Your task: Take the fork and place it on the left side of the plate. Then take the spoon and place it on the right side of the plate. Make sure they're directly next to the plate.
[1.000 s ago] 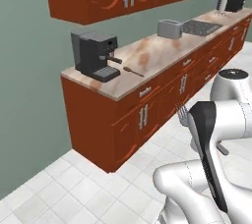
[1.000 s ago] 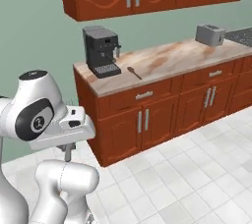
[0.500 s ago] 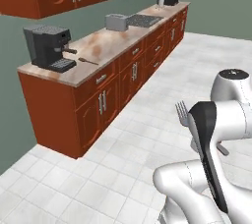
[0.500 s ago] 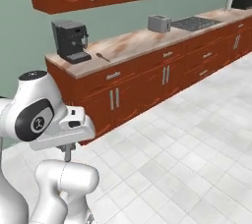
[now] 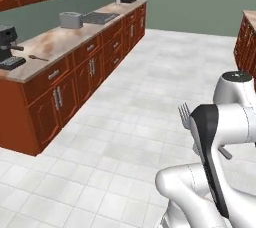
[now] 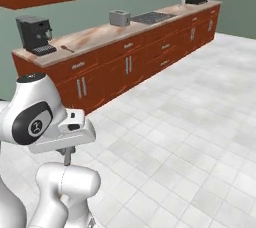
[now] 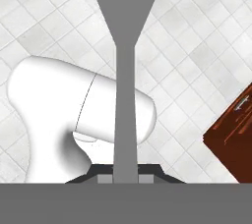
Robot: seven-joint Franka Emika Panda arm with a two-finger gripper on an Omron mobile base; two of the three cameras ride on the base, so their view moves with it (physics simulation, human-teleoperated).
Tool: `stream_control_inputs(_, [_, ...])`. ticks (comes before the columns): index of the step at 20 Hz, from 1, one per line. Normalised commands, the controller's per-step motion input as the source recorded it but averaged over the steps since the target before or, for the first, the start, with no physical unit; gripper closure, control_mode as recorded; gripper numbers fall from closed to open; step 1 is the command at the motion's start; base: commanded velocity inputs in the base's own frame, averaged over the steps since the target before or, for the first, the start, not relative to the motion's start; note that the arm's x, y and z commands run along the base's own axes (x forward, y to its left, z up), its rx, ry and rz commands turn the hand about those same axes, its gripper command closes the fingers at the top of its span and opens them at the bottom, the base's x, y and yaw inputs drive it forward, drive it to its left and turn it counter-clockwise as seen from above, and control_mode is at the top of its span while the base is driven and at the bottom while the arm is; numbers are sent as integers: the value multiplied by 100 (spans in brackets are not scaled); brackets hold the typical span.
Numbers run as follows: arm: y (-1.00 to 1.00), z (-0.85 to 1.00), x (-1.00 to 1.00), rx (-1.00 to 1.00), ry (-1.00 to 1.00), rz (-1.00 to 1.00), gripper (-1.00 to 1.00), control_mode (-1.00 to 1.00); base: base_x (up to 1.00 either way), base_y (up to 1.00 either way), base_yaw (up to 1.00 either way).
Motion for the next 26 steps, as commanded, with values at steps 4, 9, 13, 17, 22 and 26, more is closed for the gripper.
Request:
stream_control_inputs(4, [0,0,0,0,0,0,100,100,-53,-91,-23])
stream_control_inputs(9, [0,0,0,0,0,0,100,100,-37,-100,-14])
stream_control_inputs(13, [0,0,0,0,0,0,100,100,-70,-100,-10])
stream_control_inputs(17, [0,0,0,0,0,0,100,100,-86,-100,-6])
stream_control_inputs(22, [0,0,0,0,0,0,100,100,-46,-100,-5])
stream_control_inputs(26, [0,0,0,0,0,0,100,100,-23,-100,0])
